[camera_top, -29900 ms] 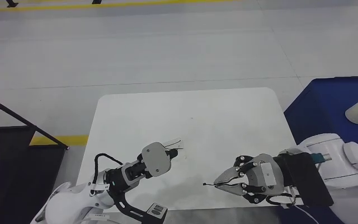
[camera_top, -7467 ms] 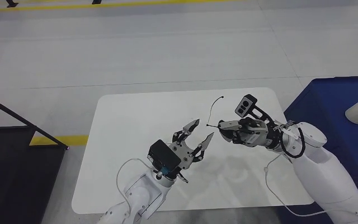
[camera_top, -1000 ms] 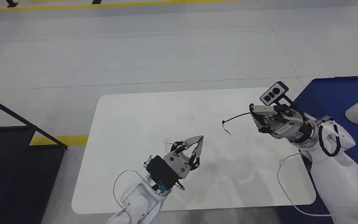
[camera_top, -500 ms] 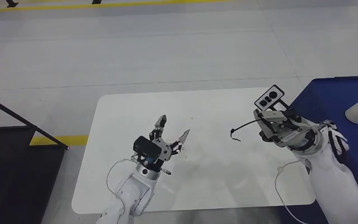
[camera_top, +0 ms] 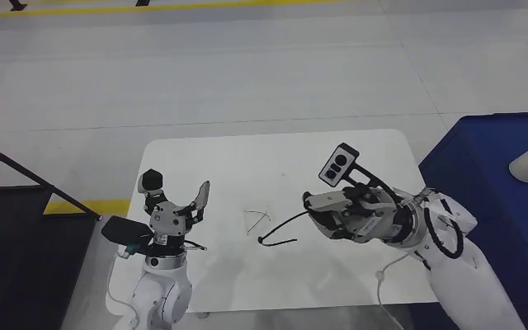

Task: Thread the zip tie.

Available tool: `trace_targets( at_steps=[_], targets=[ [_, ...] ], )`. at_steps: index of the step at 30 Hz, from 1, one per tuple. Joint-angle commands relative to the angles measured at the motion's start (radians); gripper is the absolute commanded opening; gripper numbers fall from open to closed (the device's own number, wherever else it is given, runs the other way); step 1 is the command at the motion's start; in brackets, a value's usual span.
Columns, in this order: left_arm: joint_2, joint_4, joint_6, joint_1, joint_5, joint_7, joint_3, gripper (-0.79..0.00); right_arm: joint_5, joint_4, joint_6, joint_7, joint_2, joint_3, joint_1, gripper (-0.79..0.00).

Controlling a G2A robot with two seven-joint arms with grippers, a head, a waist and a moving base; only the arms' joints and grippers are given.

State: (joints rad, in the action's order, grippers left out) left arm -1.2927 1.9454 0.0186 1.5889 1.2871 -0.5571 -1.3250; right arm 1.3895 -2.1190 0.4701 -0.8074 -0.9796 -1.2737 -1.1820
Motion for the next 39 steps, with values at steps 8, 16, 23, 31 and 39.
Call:
trace_targets(
  at_steps=[8,16,23,31,39],
  targets=[
    [0.000,0.000,0.000,-0.001,0.001,0.001,0.000,0.000,-0.013,-0.022,0.019,-0.005,-0.008,0.052,0.035,-0.785],
    [0.000,0.000,0.000,-0.001,0.001,0.001,0.000,0.000,0.212,-0.027,-0.017,0.017,-0.021,0.067,-0.018,-0.785],
    [0.000,0.000,0.000,-0.001,0.001,0.001,0.000,0.000,0.459,-0.035,0.120,0.126,-0.030,0.100,-0.051,-0.785],
    [0.000,0.000,0.000,-0.001,0.001,0.001,0.000,0.000,0.501,-0.049,0.159,0.178,-0.037,0.089,-0.055,-0.785],
    [0.000,0.000,0.000,-0.001,0.001,0.001,0.000,0.000,-0.120,0.055,-0.094,0.130,-0.034,0.032,0.008,-0.785]
  ],
)
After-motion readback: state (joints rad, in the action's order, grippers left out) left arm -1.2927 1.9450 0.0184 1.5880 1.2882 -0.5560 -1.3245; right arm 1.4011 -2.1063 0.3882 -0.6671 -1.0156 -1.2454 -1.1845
